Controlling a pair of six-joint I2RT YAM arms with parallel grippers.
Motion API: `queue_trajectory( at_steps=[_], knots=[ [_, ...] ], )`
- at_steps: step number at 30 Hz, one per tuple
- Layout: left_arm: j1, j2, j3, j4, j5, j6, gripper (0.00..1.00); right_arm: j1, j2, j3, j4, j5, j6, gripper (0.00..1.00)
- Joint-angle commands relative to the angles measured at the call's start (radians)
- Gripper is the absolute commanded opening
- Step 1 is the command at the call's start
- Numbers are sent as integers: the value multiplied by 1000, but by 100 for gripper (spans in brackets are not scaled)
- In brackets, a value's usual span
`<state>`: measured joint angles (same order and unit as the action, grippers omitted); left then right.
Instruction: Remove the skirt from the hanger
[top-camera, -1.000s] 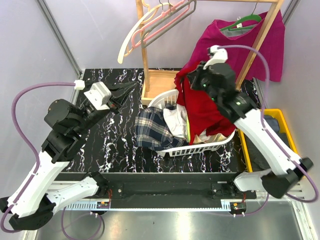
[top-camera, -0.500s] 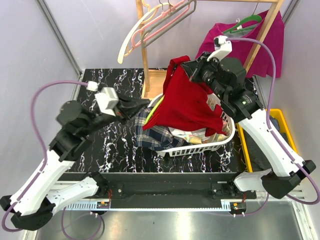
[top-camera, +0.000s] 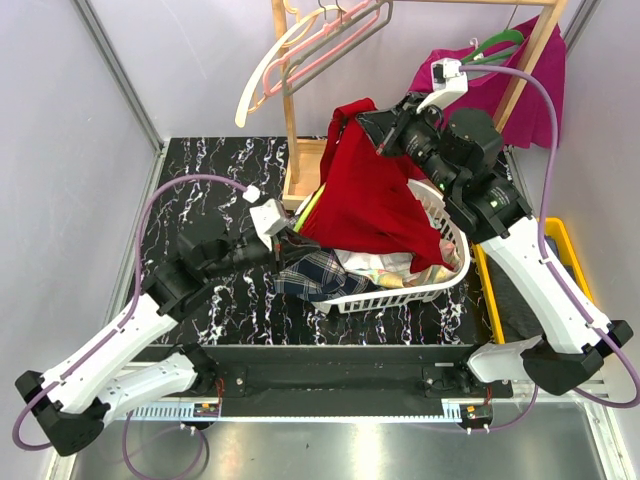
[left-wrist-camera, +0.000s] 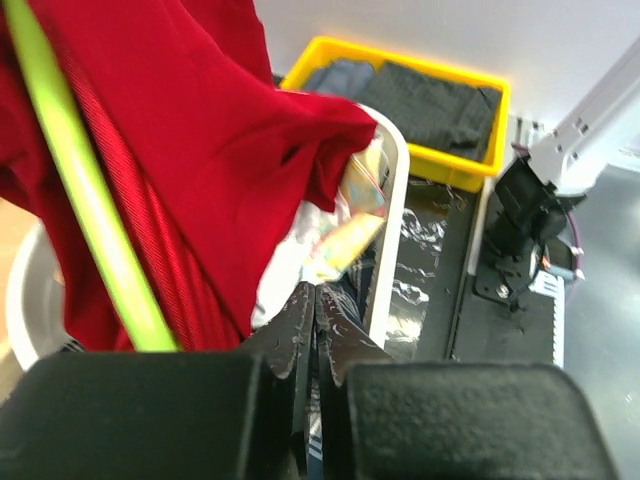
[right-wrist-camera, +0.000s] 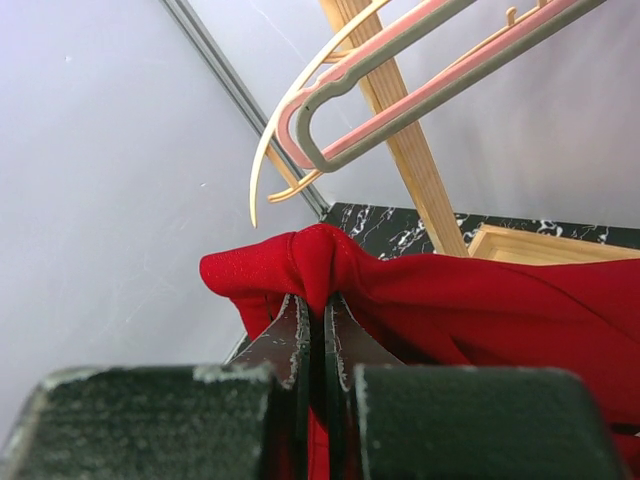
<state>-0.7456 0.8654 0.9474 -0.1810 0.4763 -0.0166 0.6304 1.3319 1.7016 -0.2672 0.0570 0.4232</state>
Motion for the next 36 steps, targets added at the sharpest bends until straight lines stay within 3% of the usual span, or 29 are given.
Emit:
queue_trajectory(
  at_steps=[1,8,18,36],
  knots=[
    [18,-22,97,77,-7,4,3,15,-28,35,152,-34,17,0],
    [72,-55,169,78,19,-39,4,29,-27,21,154,-37,22,0],
    [91,-69,8,86,38,-83,3,45,-22,50,146,-32,15,0],
    [114,-52,42,106,-77,43,0,64,-59,24,143,-54,26,0]
  ],
)
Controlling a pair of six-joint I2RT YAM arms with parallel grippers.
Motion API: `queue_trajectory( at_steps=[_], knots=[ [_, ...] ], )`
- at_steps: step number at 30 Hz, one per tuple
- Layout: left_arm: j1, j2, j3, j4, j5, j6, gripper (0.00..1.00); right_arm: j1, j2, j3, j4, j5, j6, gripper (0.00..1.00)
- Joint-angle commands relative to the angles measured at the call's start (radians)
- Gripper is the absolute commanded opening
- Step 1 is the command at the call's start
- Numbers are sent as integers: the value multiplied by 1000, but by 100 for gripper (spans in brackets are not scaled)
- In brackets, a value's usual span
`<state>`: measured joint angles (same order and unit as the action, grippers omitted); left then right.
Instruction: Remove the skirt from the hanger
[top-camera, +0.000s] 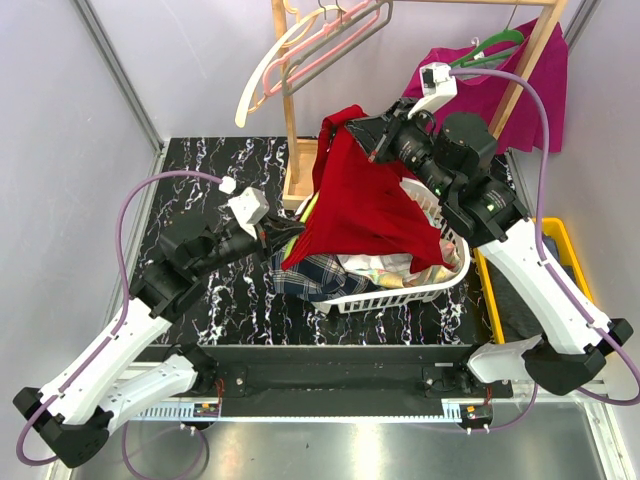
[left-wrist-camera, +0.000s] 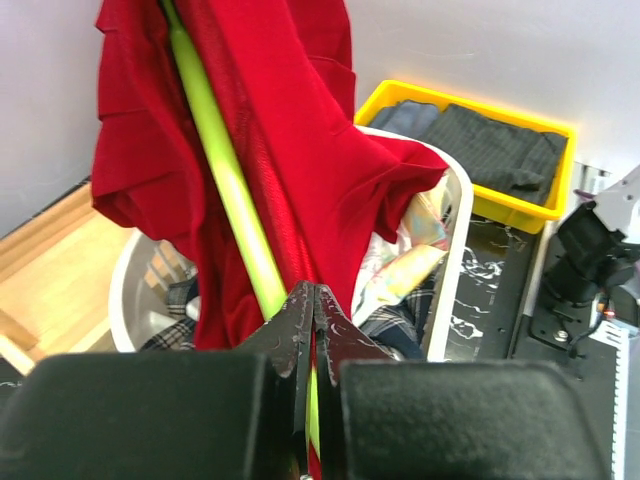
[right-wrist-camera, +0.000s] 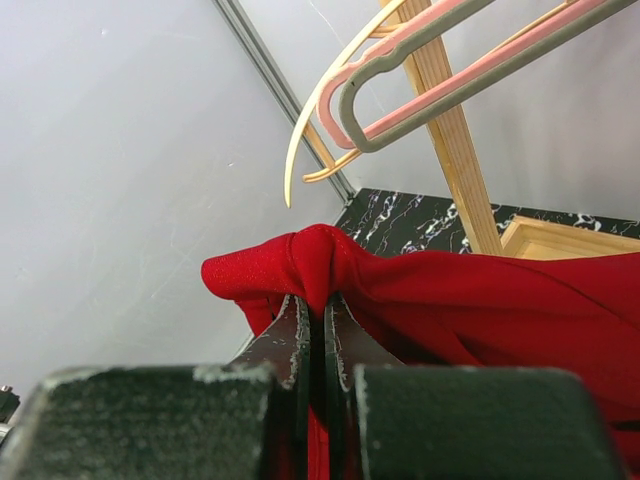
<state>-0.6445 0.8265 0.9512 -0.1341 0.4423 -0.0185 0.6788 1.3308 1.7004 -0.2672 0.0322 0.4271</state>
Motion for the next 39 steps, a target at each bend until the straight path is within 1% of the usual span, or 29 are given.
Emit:
queue_trajectory(
  at_steps=[1,8,13,19,24,28,32,39],
  knots=[
    [17,-13,37,62,-45,51,0,16,-61,22,141,-29,24,0],
    [17,-6,11,76,-16,45,0,19,-56,31,143,-29,33,0],
    [17,5,-8,116,12,22,0,25,-48,44,151,-29,44,0],
    [9,22,-17,131,50,-70,3,47,-33,62,178,-28,42,0],
    [-56,28,-57,88,59,-97,4,71,-19,82,191,-18,35,0],
    [-80,40,-68,77,33,-95,4,79,-24,79,192,-9,25,0],
    [-81,59,-52,93,3,-78,0,80,-31,70,194,-8,27,0],
    [-81,65,-49,91,-24,-29,0,90,-47,70,203,-9,30,0]
  ],
)
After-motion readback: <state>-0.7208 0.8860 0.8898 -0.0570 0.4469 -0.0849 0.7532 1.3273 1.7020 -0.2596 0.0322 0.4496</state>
